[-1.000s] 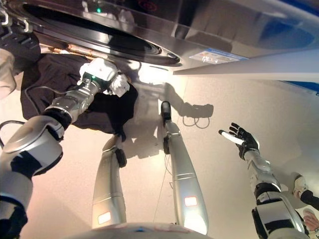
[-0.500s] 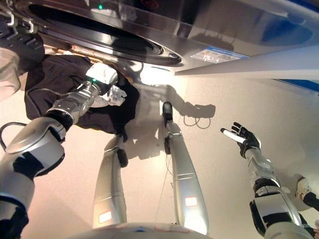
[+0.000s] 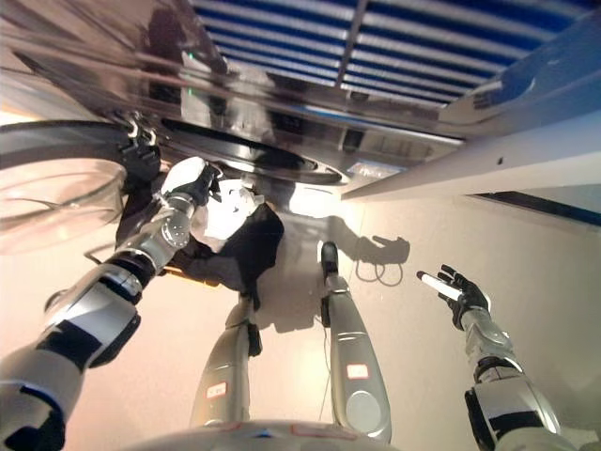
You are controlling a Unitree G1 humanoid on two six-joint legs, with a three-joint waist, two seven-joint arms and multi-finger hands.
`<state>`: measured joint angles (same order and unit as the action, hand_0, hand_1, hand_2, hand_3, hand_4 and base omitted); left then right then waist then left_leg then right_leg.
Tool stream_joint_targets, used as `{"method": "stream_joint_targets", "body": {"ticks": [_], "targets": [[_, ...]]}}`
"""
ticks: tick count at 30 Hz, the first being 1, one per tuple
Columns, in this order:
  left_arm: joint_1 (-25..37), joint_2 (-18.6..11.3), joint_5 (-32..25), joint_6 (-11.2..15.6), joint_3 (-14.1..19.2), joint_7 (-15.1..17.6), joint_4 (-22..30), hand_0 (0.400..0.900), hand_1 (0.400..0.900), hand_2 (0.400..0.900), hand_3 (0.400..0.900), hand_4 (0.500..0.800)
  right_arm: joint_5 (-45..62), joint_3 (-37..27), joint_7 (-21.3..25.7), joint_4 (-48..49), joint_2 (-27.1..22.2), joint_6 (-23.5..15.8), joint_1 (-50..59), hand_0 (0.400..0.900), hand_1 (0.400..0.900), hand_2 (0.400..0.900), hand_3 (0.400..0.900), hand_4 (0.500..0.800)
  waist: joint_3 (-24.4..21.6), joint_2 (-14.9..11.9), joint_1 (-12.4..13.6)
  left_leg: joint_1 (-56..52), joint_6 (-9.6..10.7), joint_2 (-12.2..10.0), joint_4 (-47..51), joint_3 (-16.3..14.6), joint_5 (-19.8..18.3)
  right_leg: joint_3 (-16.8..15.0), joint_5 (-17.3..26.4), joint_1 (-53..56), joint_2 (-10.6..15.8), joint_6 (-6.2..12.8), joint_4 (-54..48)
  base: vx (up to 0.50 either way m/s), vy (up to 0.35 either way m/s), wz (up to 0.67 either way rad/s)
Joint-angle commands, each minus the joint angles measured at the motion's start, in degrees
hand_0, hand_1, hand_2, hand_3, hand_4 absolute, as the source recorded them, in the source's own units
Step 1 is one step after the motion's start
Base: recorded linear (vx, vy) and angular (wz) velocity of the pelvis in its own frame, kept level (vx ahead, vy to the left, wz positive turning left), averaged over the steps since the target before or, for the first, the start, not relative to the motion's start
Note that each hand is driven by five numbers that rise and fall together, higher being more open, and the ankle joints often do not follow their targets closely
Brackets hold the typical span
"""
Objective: Put the clothes in the basket into the washing machine.
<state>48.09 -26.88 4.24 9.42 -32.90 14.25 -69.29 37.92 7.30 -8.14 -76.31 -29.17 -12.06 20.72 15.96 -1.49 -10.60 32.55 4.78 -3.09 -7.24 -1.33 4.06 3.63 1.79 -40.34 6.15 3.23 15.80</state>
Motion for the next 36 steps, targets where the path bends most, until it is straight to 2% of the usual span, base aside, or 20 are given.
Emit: {"method": "stream_joint_targets", "body": {"ticks": [1,3,5,6,7,8,9,11,13,18,24,27,28,30,31,32,33,36], "targets": [[-1.9,3.3,-27.2,5.4,13.7,-4.4,-1.0,0.4,0.4,0.4,0.4,0.5,-0.8,-2.7,0.3,-4.7,-2.3,0.7,-6.0,0.9,0.9,0.9,0.9,0.8,-2.8,0.2,-0.3,-0.4,-1.4,4.6,-0.1,0.2,-1.4,1.5,7.5,10.0,-2.3,3.13,-14.6,0.05,-0.024,0.0],[-3.3,5.6,-38.4,6.1,18.7,-7.8,-0.8,0.4,0.4,0.4,0.4,0.5,-0.8,-3.6,0.5,-5.3,-1.9,1.0,-6.5,0.9,0.9,0.9,0.9,0.8,-3.1,0.2,-0.3,-2.4,-1.4,4.6,1.7,0.1,-0.8,1.6,7.6,11.6,-2.4,3.13,-15.7,0.05,-0.022,-0.01],[-2.6,7.2,-46.5,5.5,21.9,-9.7,-1.9,0.4,0.4,0.4,0.4,0.5,-0.8,-3.8,0.5,-5.8,-2.0,1.7,-6.5,0.9,0.9,0.9,0.9,0.8,-3.4,0.1,-0.4,-4.3,-1.3,4.3,3.1,0.1,-0.7,1.7,7.4,13.0,-2.9,3.04,-16.2,0.05,-0.014,-0.07],[-1.7,7.6,-48.4,5.5,22.8,-10.0,-2.2,0.4,0.4,0.4,0.4,0.5,-0.8,-3.8,0.6,-6.1,-2.2,2.1,-6.5,0.9,0.9,0.9,0.9,0.8,-3.6,0.1,-0.6,-5.0,-1.3,4.1,3.6,0.0,-0.6,1.6,7.4,13.6,-3.0,3.0,-16.5,0.0,0.0,0.0],[-1.9,8.7,-48.1,5.1,22.0,-10.1,-1.9,0.4,0.4,0.4,0.4,0.5,0.4,-3.7,0.9,-5.4,-1.5,1.8,-6.5,0.9,0.9,0.9,0.9,0.8,-3.7,0.1,-0.5,-5.0,-1.4,4.3,3.9,0.3,-0.1,1.9,7.6,13.7,-3.0,2.88,-16.6,0.03,-0.03,0.04],[-1.4,10.5,-51.5,4.4,23.2,-9.4,-2.8,0.4,0.4,0.4,0.4,0.5,0.8,-2.3,1.1,-4.3,-0.2,2.6,-5.7,0.9,0.9,0.9,0.9,0.8,-3.8,0.1,-0.2,-5.5,-1.2,4.0,4.0,0.3,-0.2,1.9,7.2,14.2,-3.3,2.73,-16.7,0.01,-0.038,0.07],[0.3,11.3,-53.9,5.0,23.4,-8.5,-3.5,0.4,0.4,0.4,0.4,0.5,1.2,-0.6,1.4,-4.7,0.4,2.9,-4.2,0.9,0.9,0.9,0.9,0.8,-3.9,-0.1,-0.2,-5.6,-1.2,4.0,4.4,0.3,0.3,2.0,7.4,14.2,-3.3,2.7,-16.8,0.03,-0.034,0.01],[4.9,12.4,-57.6,4.0,23.5,-8.3,-5.5,0.4,0.4,0.4,0.4,0.5,1.7,1.0,2.6,-5.8,1.7,3.4,-1.1,0.9,0.9,0.9,0.9,0.8,-4.2,-0.2,-0.3,-6.3,-1.1,3.6,5.2,0.2,0.4,2.0,7.2,14.2,-3.7,2.63,-16.7,0.01,-0.022,-0.04],[8.0,12.7,-56.6,3.8,22.9,-7.5,-6.4,0.4,0.4,0.4,0.4,0.5,2.2,1.8,3.6,-5.9,2.8,3.7,0.2,0.9,0.9,0.9,0.9,0.8,-4.4,-0.4,-0.8,-6.2,-1.1,3.4,6.6,0.1,1.4,2.1,7.6,13.5,-3.9,2.65,-16.8,-0.01,-0.012,-0.08],[13.5,13.3,-58.4,3.7,24.3,-5.1,-8.0,0.4,0.4,0.4,0.4,0.5,4.3,2.8,5.6,-5.0,4.4,3.7,2.4,0.9,0.9,0.9,0.9,0.8,-4.1,-1.7,-2.3,-6.3,-0.8,2.0,8.7,-1.0,2.1,1.5,7.6,12.2,-4.7,2.91,-17.1,0.02,-0.017,-0.22],[18.1,11.5,-58.8,4.3,24.9,-3.6,-9.0,0.4,0.4,0.4,0.4,0.5,5.6,2.6,7.2,-3.8,5.6,2.7,2.4,0.9,0.9,0.9,0.9,0.8,-3.5,-4.1,-4.3,-3.3,-0.8,1.2,7.4,-1.9,2.3,0.2,8.5,8.8,-5.6,2.74,-16.7,0.02,-0.018,-0.32],[21.1,7.3,-58.9,4.3,25.7,-3.0,-9.8,0.4,0.4,0.4,0.4,0.5,5.9,1.6,7.5,-1.9,5.6,2.0,0.5,0.9,0.9,0.9,0.9,0.8,-4.3,-5.7,-5.9,-1.3,-0.7,0.2,7.8,-2.4,2.1,-0.5,8.9,6.6,-6.4,2.95,-17.2,0.05,-0.025,-0.22],[21.1,7.3,-59.0,4.3,25.6,-3.1,-9.8,0.4,0.4,0.4,0.4,0.5,5.9,1.6,7.6,-1.9,5.7,2.0,0.5,0.9,0.9,0.9,0.9,0.8,-4.4,-5.7,-5.9,-1.2,-0.7,0.2,7.8,-2.4,2.1,-0.5,8.9,6.4,-6.4,2.95,-17.2,0.03,-0.009,-0.11],[23.6,4.9,-58.4,4.7,25.2,-2.6,-9.4,0.4,0.4,0.4,0.4,0.5,5.8,0.4,7.6,-0.3,5.5,1.2,-2.5,0.9,0.9,0.9,0.9,0.8,-4.7,-6.5,-7.1,0.4,-0.6,-0.2,7.6,-2.3,2.2,-0.8,9.1,4.8,-6.6,2.99,-17.2,0.05,-0.022,-0.12],[23.9,4.5,-57.4,4.7,24.7,-2.6,-9.6,0.463,0.463,0.463,0.463,0.538,5.3,0.2,7.6,0.2,5.8,0.9,-3.8,0.9,0.9,0.9,0.9,0.8,-4.9,-6.5,-7.4,0.8,-0.6,-0.3,7.4,-2.1,2.1,-0.8,9.1,4.4,-6.7,2.97,-17.0,0.06,-0.022,-0.07],[24.1,4.0,-56.8,4.7,24.6,-2.4,-9.9,0.767,0.767,0.767,0.767,0.72,4.9,0.2,7.6,0.5,6.0,0.6,-4.8,0.9,0.9,0.9,0.9,0.8,-5.0,-6.6,-7.6,1.2,-0.6,-0.3,7.1,-2.0,2.0,-0.9,9.1,4.0,-6.6,2.98,-16.9,0.05,-0.007,0.0],[24.2,3.8,-56.4,5.0,24.4,-2.1,-9.6,0.9,0.9,0.9,0.9,0.8,4.9,-0.2,7.7,0.8,5.9,0.5,-5.5,0.9,0.9,0.9,0.9,0.8,-5.2,-6.6,-7.7,1.4,-0.6,-0.2,7.0,-1.9,1.9,-0.9,9.1,3.8,-6.5,3.01,-17.0,0.04,-0.001,0.03],[23.8,2.6,-55.9,5.0,24.2,-2.5,-10.3,0.9,0.9,0.9,0.9,0.8,4.6,0.1,7.2,1.6,6.3,-0.1,-6.7,0.9,0.9,0.9,0.9,0.8,-5.6,-6.3,-7.8,1.7,-0.6,0.0,6.9,-1.7,1.7,-0.9,9.1,3.4,-6.4,2.98,-17.0,0.04,0.006,0.05]]}}
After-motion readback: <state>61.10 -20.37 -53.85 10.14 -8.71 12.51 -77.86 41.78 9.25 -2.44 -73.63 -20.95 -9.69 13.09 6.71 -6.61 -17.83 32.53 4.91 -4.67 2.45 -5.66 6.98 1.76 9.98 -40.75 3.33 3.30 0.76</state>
